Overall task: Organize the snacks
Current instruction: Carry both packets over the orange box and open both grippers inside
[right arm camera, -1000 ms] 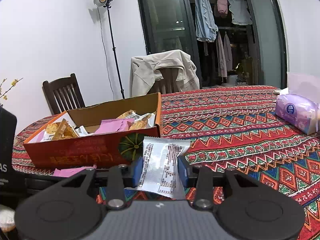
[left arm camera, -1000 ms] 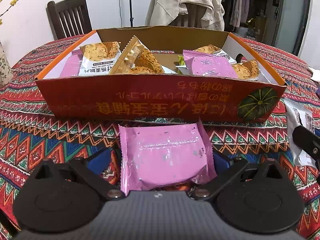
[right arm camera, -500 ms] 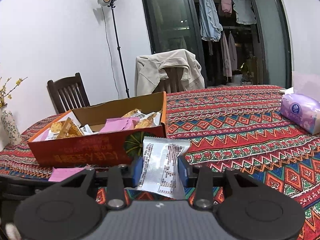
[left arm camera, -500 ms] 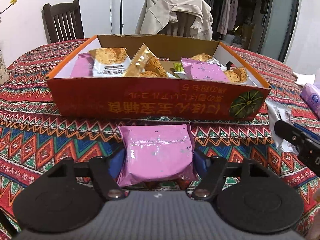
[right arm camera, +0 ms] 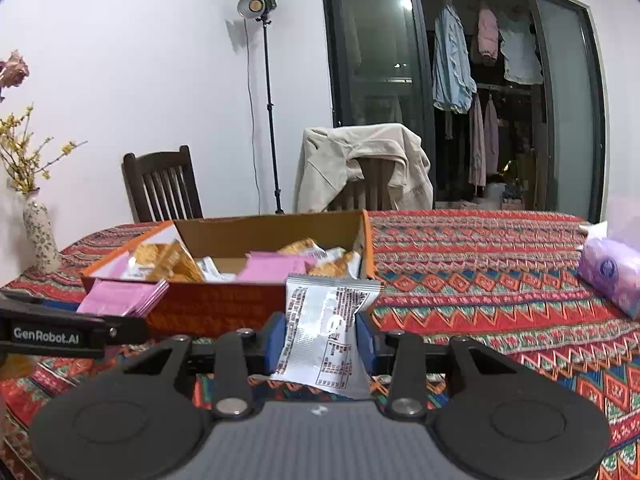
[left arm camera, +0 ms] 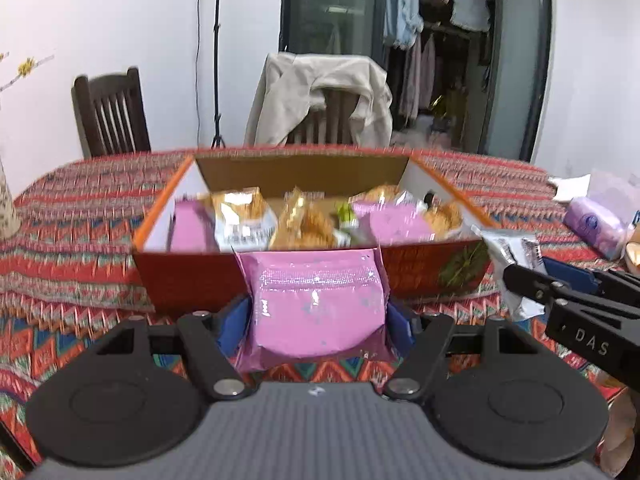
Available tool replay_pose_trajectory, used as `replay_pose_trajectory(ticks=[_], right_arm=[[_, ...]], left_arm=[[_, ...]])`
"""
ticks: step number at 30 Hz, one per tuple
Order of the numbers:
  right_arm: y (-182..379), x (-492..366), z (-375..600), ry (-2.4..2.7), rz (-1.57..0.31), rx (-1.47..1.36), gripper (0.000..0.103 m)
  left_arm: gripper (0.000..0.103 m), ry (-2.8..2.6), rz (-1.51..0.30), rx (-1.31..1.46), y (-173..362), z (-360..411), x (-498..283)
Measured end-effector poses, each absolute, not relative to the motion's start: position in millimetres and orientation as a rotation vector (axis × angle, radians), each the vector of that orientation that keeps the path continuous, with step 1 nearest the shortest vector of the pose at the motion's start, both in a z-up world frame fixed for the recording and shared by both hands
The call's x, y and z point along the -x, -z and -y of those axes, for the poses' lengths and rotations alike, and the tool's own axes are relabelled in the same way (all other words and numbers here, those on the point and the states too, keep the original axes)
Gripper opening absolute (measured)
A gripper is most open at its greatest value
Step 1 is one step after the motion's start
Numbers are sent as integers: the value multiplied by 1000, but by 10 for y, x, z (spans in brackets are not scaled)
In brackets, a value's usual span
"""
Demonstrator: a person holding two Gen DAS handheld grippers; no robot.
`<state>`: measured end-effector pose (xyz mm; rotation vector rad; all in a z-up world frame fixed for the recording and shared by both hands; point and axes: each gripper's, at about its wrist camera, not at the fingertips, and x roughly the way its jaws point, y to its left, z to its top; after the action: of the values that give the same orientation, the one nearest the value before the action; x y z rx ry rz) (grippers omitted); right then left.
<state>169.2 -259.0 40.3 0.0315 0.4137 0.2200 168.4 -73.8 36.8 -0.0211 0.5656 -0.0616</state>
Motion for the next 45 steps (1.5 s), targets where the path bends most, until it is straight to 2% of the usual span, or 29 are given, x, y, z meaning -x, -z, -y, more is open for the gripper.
replay_pose_trajectory(ticks=[21, 31, 41, 43, 45], right_arm=[[-1175, -2442, 2119, -207, -304, 33, 37], [-1031, -2955, 1981, -181, -322, -6, 37], [-727, -3097, 1994, -221, -356, -24, 37], [-687, -3115, 2006, -223, -371, -28, 38], [-656, -3142, 2017, -222, -388, -31, 42]], left_arm=[[72, 40, -394, 64, -973, 465, -2375], [72, -28, -384, 100, -837, 344, -2854], [72, -37, -419, 69, -587, 242, -3050], [73, -34, -420, 69, -576, 240, -3037], [81, -27, -417, 80, -580, 218, -3026]])
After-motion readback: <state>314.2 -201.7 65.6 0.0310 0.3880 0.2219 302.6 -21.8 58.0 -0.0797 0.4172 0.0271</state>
